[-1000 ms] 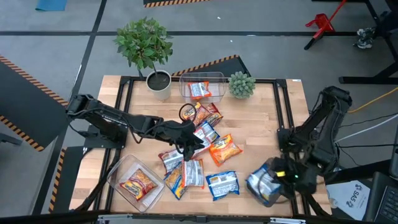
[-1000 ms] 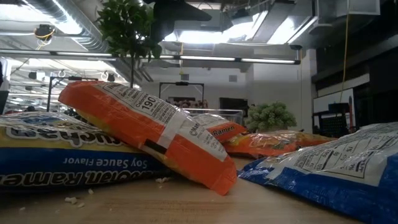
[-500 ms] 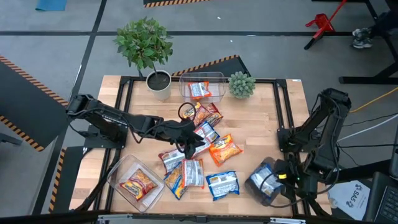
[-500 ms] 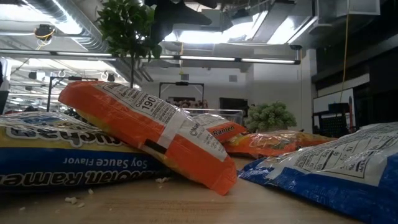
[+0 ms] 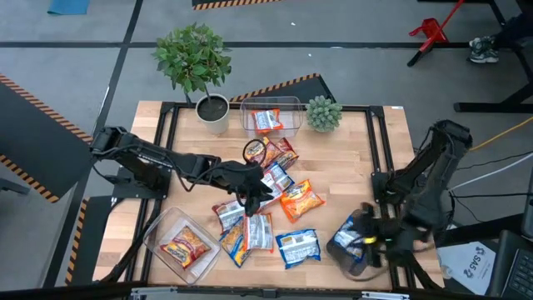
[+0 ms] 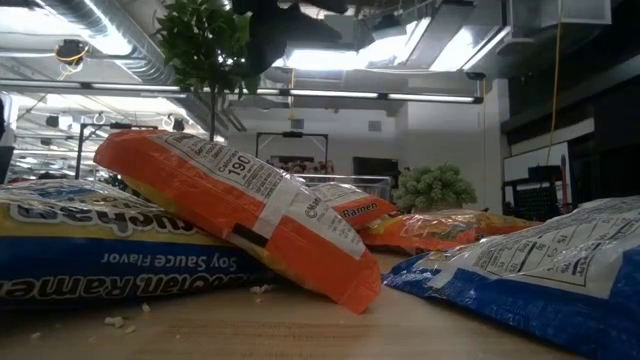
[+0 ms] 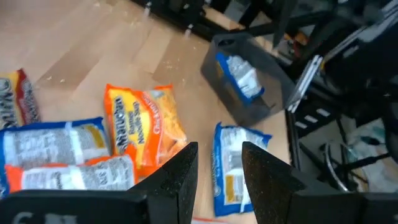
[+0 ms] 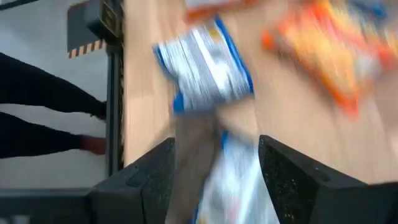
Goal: Sort Maruchan noodles
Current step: Put the blue noodle pack into the black bin
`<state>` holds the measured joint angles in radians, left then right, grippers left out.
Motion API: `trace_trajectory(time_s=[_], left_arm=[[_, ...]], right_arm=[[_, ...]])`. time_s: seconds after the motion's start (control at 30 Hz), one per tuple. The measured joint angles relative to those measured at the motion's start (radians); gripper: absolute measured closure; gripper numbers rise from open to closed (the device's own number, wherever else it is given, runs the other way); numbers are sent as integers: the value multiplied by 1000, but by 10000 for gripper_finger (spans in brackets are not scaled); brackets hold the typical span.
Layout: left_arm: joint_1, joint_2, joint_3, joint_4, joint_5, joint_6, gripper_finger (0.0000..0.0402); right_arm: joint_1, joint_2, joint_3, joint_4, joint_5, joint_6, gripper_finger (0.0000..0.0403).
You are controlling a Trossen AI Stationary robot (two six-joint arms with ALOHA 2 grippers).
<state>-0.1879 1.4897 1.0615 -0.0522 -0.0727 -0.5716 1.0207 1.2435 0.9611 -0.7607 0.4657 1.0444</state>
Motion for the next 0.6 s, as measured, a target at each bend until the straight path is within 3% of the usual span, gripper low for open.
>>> trace_trajectory(time_s=[0.13,0.27,0.43,0.6], left_arm=[[2,13,-1,0,46,0,282],[-11,55,0,101,125,2,282],[-50,177,2,245,217,-2,282],[-96,314,-1,279,219,19,285]], right_arm=[[-163,80,2,264,-111,-446,202],[-280,166,2,444,-268,-691,211],[-308,209,13,464,-339,-682,216],[-308,207,57,323,-259,-537,217]])
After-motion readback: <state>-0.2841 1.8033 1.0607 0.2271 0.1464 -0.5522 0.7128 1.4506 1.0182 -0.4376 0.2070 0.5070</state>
